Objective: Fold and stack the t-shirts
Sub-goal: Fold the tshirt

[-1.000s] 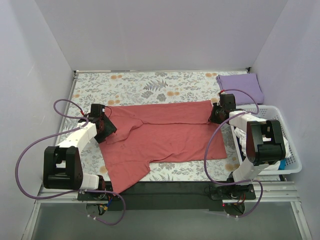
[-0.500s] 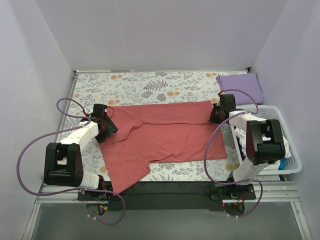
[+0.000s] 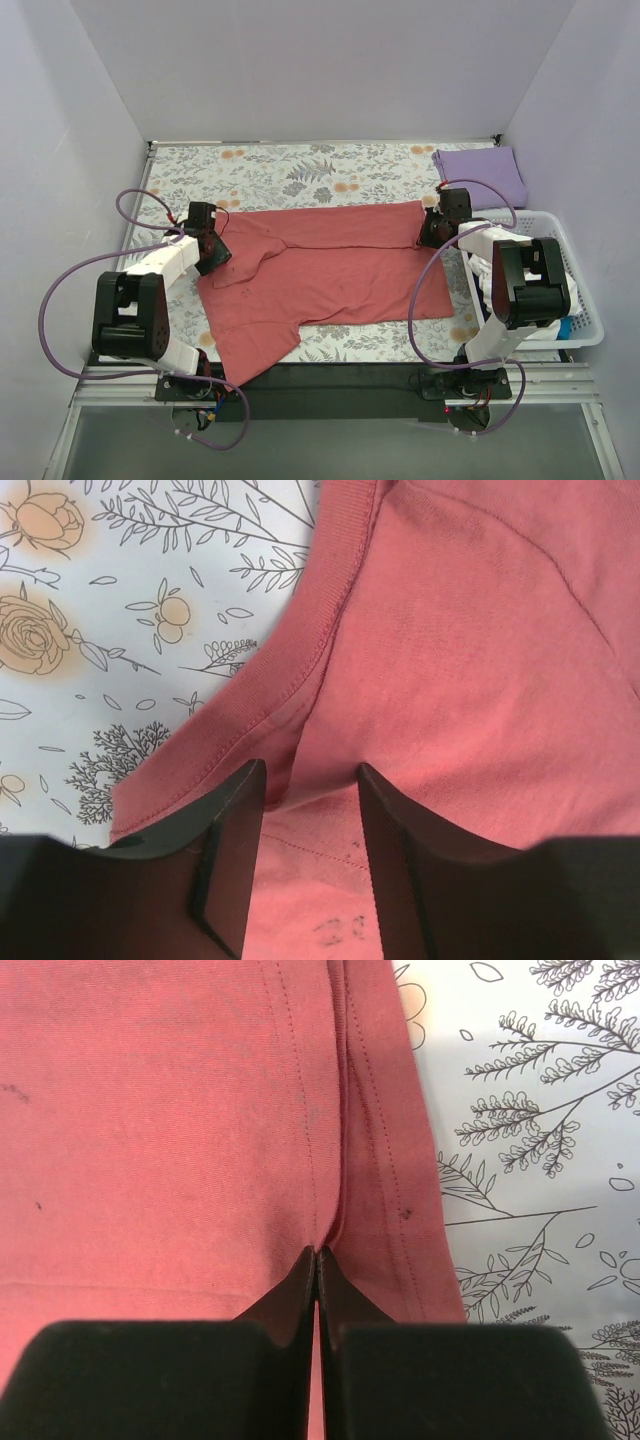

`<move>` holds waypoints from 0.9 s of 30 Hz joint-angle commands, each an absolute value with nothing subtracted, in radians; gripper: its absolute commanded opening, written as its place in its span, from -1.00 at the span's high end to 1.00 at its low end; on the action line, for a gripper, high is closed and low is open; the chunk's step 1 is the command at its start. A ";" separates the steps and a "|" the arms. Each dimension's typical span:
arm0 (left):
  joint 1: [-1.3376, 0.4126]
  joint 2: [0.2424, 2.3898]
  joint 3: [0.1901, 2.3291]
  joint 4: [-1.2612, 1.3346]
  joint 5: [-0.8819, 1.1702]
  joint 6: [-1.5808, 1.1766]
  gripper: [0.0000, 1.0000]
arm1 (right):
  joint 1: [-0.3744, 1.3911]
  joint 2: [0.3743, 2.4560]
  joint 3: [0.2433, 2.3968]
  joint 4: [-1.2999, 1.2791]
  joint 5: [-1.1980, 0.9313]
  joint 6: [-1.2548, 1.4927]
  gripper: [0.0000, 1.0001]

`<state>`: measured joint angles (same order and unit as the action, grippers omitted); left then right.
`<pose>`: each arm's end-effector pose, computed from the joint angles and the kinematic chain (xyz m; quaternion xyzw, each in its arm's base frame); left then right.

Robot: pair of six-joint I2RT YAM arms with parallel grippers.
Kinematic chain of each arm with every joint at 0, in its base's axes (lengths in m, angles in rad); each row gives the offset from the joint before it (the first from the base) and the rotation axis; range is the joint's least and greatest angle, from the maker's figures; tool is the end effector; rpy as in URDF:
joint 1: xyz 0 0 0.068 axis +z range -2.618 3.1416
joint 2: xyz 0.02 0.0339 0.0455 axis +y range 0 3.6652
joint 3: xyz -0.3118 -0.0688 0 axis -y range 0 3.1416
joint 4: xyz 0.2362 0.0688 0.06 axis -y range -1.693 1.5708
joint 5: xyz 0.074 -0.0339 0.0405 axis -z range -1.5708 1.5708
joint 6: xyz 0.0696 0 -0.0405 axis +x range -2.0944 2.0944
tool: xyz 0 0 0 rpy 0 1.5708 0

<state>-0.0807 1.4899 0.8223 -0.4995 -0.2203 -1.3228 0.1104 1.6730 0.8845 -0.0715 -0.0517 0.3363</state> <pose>0.2735 -0.0069 0.1947 -0.5845 0.7791 -0.0464 0.2217 0.3519 0.0426 0.1897 0.0967 0.9322 0.1007 0.3338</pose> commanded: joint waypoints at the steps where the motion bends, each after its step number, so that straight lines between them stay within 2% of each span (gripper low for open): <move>1: -0.083 1.483 0.845 -0.479 -0.218 -1.310 0.27 | 0.107 1.675 0.885 -0.067 -0.067 0.327 0.97; 3: -0.083 1.476 0.845 -0.480 -0.209 -1.310 0.41 | 0.109 1.675 0.888 -0.068 -0.069 0.328 0.97; 4: -0.083 1.470 0.844 -0.483 -0.209 -1.312 0.59 | 0.107 1.675 0.890 -0.067 -0.071 0.328 0.97; 6: -0.083 1.459 0.848 -0.488 -0.213 -1.318 0.80 | 0.107 1.677 0.894 -0.067 -0.074 0.331 0.97; 7: -0.083 1.454 0.856 -0.494 -0.216 -1.324 0.99 | 0.107 1.675 0.899 -0.067 -0.075 0.331 0.97; 17: -0.081 1.503 1.046 -0.500 -0.255 -1.362 1.00 | 0.109 1.697 1.040 -0.058 -0.064 0.330 0.97; 18: -0.077 1.555 1.156 -0.496 -0.252 -1.365 1.00 | 0.107 1.730 1.114 -0.051 -0.060 0.330 0.97; 27: -0.025 1.768 1.469 -0.486 -0.224 -1.377 1.00 | 0.074 1.890 1.363 -0.015 -0.067 0.291 0.97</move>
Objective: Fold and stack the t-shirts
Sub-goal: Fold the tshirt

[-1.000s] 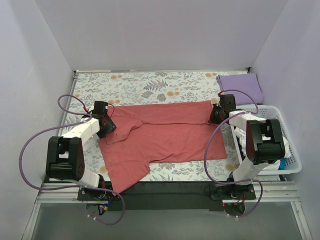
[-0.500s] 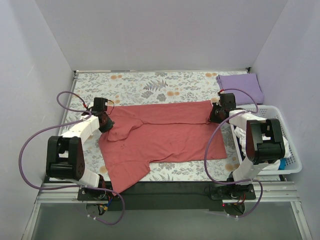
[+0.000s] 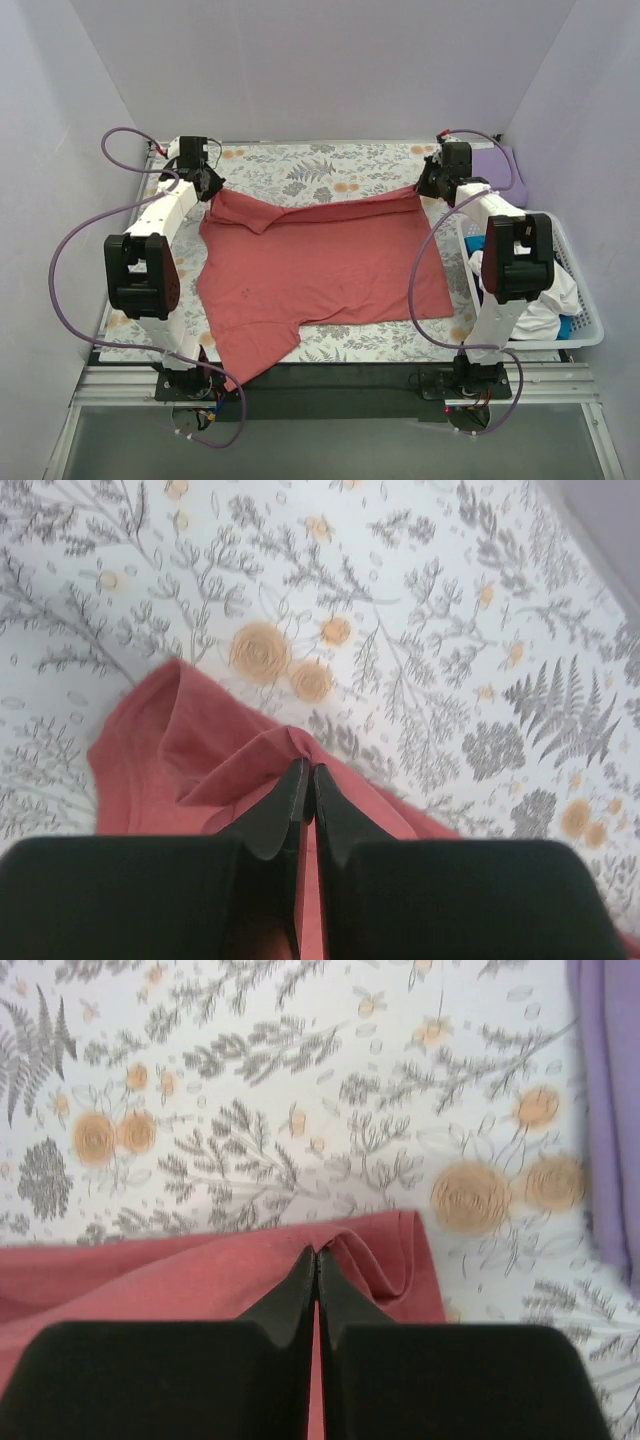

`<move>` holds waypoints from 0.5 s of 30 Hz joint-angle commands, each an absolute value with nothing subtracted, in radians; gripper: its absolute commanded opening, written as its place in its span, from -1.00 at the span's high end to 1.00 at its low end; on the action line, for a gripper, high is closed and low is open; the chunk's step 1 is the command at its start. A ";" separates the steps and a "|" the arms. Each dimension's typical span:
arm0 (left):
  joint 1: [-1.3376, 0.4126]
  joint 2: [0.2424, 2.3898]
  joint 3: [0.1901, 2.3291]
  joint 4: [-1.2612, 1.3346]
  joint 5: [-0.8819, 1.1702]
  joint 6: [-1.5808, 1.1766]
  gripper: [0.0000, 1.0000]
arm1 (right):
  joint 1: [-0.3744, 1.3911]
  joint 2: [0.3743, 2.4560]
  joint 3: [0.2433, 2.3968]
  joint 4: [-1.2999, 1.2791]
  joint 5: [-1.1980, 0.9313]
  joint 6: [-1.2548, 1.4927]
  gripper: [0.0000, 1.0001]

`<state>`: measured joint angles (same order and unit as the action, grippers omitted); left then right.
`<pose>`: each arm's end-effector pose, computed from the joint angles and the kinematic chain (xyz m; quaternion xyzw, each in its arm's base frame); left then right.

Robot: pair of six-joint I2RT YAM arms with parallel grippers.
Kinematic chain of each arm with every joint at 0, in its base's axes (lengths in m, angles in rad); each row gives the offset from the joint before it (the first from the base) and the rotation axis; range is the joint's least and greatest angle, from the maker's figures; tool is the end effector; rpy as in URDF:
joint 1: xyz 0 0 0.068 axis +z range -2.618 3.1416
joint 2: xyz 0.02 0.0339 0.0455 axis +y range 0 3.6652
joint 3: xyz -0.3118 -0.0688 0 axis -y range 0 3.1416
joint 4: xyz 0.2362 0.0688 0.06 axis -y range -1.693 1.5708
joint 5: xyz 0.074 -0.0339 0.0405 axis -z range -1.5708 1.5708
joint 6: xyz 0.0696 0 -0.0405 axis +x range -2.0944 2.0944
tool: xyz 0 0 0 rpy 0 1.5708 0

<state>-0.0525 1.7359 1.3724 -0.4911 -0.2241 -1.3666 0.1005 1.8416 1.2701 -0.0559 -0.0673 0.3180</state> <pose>0.4067 -0.0059 0.2862 -0.5995 0.7130 -0.1475 0.3325 0.4479 0.0499 0.2524 0.0814 0.8867 0.1237 0.4380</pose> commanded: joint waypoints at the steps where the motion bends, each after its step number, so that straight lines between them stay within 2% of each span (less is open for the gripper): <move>1: -0.020 1.785 1.489 -0.483 -0.215 -1.378 1.00 | 0.066 1.905 1.380 -0.009 -0.077 0.288 0.97; 7: -0.002 1.930 1.664 -0.465 -0.149 -1.362 1.00 | 0.017 2.029 1.512 0.074 -0.173 0.291 0.97; 15: 0.051 2.034 1.759 -0.420 -0.054 -1.347 1.00 | 0.009 2.200 1.722 0.086 -0.301 0.281 0.97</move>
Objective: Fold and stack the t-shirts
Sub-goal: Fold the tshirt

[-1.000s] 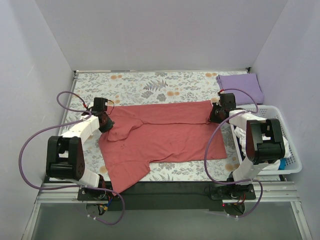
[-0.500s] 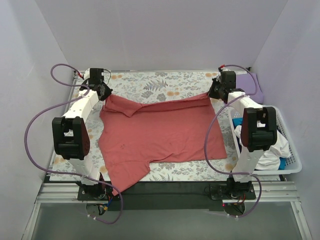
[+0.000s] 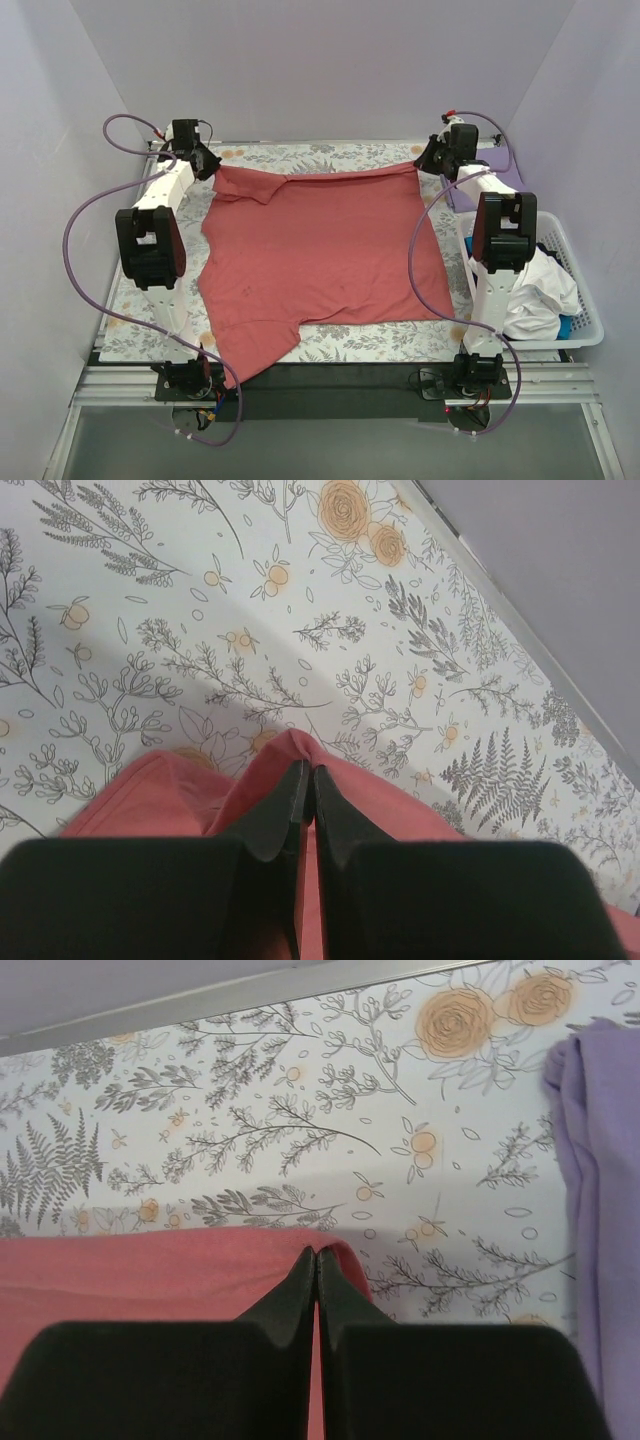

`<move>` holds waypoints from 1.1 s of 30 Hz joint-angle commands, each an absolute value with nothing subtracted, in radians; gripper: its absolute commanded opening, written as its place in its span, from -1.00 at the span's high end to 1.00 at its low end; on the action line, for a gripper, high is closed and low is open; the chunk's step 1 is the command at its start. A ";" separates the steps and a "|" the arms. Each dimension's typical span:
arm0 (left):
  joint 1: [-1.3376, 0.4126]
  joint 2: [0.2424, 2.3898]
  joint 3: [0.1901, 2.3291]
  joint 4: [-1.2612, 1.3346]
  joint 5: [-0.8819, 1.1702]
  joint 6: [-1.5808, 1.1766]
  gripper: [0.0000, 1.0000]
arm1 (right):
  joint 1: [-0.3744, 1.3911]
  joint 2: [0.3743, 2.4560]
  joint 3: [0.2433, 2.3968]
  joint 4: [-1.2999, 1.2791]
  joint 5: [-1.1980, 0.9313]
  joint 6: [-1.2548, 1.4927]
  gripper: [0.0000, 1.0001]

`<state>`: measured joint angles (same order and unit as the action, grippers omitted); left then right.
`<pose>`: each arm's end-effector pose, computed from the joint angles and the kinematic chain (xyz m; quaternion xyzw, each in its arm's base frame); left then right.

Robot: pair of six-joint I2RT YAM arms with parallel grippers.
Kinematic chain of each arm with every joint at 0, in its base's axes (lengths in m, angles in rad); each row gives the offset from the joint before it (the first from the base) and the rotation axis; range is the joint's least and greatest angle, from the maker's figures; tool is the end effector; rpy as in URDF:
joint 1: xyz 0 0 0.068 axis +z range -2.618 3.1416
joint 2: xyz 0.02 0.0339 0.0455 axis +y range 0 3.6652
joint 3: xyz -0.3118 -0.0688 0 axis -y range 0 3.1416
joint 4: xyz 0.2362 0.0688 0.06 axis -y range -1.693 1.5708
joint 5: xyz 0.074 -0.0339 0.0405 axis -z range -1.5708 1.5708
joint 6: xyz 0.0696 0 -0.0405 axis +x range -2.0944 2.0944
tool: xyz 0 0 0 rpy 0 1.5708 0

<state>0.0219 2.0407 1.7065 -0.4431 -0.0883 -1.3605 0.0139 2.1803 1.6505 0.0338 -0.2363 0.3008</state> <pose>0.5059 0.0172 0.2702 -0.6005 0.6991 -0.2076 0.3280 0.5569 0.0240 0.2341 0.0622 0.8529 0.1797 0.4862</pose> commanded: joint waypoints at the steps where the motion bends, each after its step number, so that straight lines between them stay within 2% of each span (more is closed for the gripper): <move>1: 0.054 2.048 1.770 -0.422 -0.045 -1.348 1.00 | 0.011 2.206 1.727 0.086 -0.322 0.278 0.97; 11: 0.066 1.968 1.778 -0.581 0.081 -1.385 1.00 | 0.011 2.080 1.566 0.084 -0.324 0.279 0.97; 23: 0.087 1.853 1.655 -0.709 0.118 -1.422 0.95 | -0.031 1.904 1.378 0.048 -0.310 0.264 0.97; 33: 0.095 1.720 1.513 -0.716 0.137 -1.453 0.96 | -0.034 1.796 1.244 0.032 -0.302 0.256 0.97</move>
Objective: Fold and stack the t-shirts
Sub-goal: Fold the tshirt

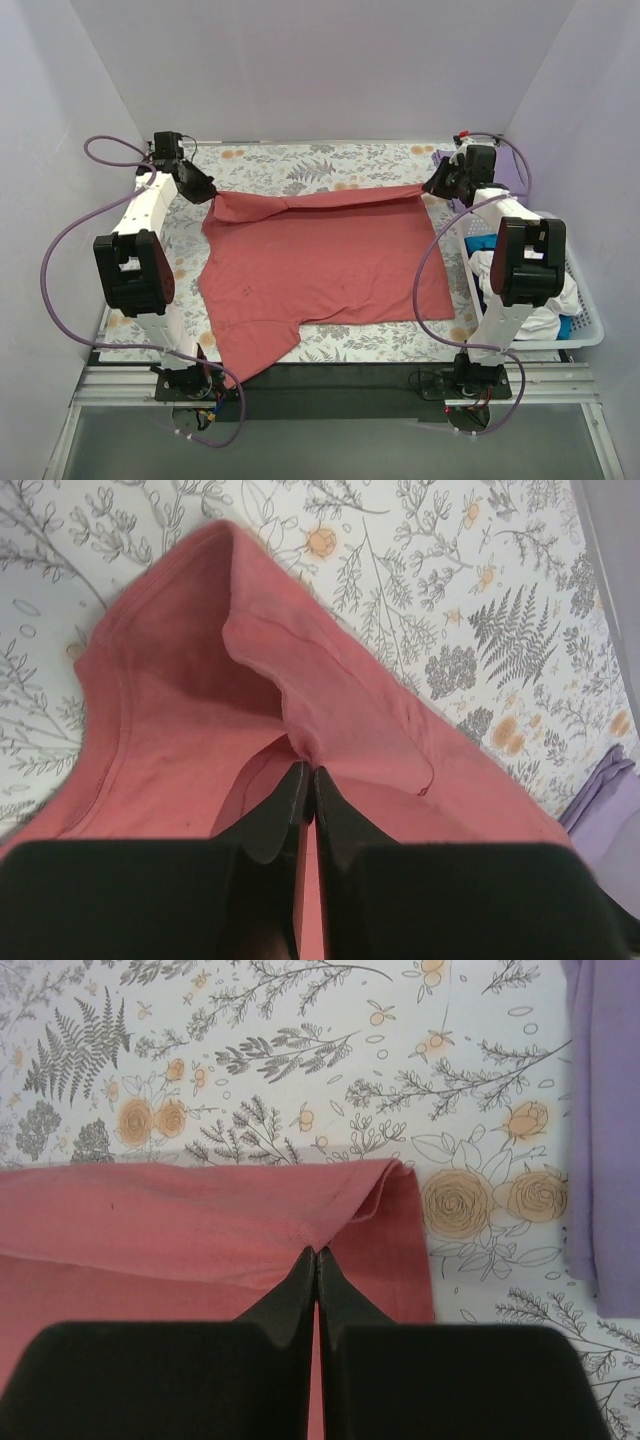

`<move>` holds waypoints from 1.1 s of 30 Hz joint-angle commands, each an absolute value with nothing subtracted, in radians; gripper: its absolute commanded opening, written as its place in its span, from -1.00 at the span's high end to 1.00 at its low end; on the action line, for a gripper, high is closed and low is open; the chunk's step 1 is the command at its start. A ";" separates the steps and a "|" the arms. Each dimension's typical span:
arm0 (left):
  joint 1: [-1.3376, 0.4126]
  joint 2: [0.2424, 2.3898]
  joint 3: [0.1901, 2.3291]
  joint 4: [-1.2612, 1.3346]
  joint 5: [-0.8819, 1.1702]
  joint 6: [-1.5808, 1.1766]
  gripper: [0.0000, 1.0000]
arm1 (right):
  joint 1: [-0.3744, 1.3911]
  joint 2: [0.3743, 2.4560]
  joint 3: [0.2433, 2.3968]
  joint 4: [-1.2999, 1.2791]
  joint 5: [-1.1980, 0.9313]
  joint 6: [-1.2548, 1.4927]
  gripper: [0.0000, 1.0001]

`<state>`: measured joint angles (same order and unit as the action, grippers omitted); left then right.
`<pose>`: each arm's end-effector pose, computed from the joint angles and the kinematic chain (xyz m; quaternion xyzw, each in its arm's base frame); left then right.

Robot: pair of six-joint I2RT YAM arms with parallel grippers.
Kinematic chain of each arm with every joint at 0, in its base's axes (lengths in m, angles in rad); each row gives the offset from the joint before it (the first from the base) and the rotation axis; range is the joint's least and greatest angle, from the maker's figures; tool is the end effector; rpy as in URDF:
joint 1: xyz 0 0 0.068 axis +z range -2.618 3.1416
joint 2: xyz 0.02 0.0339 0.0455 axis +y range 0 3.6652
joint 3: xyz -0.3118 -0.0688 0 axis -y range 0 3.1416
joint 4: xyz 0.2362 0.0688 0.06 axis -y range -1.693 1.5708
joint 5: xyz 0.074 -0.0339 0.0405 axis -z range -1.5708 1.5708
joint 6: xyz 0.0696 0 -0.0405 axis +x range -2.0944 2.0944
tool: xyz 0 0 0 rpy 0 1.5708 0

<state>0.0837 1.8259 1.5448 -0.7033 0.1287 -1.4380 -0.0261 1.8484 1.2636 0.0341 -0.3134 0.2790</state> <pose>0.4207 0.0263 0.2882 -0.6453 0.7047 -0.2287 0.1862 0.4554 0.0096 0.2596 0.0557 0.8636 0.1959 0.4612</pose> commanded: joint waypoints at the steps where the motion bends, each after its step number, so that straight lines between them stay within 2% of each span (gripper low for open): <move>1: 0.097 1.709 1.500 -0.713 0.137 -1.454 0.95 | -0.034 1.792 1.235 0.023 -0.302 0.258 0.97; 21: 0.100 1.523 1.203 -0.681 0.135 -1.427 0.97 | -0.034 1.749 1.104 -0.038 -0.241 0.242 0.97; 33: 0.100 1.505 1.183 -0.699 0.156 -1.427 0.95 | -0.034 1.781 1.088 -0.058 -0.238 0.239 0.97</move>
